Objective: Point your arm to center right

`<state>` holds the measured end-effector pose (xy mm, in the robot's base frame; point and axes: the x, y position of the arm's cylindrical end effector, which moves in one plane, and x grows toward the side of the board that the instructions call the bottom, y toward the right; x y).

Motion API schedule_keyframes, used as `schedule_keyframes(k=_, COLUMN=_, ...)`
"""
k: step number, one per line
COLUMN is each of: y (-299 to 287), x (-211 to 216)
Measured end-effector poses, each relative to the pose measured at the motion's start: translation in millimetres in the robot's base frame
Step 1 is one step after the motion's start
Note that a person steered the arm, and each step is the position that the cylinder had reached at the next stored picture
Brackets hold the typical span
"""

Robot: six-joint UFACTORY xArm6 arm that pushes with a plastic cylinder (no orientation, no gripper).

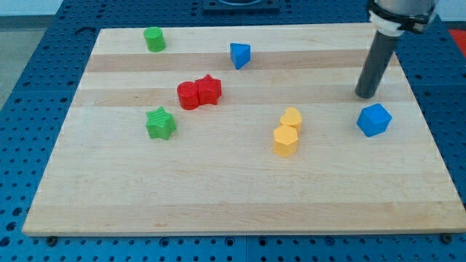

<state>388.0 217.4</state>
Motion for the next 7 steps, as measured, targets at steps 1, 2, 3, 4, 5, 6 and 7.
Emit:
schedule_keyframes(k=1, y=12, x=0)
schedule_keyframes(k=2, y=23, x=0)
schedule_keyframes(k=3, y=34, x=6)
schedule_keyframes(k=4, y=39, x=18)
schedule_keyframes(k=5, y=41, x=27)
schedule_keyframes(k=6, y=41, x=34)
schedule_keyframes(k=7, y=42, x=39)
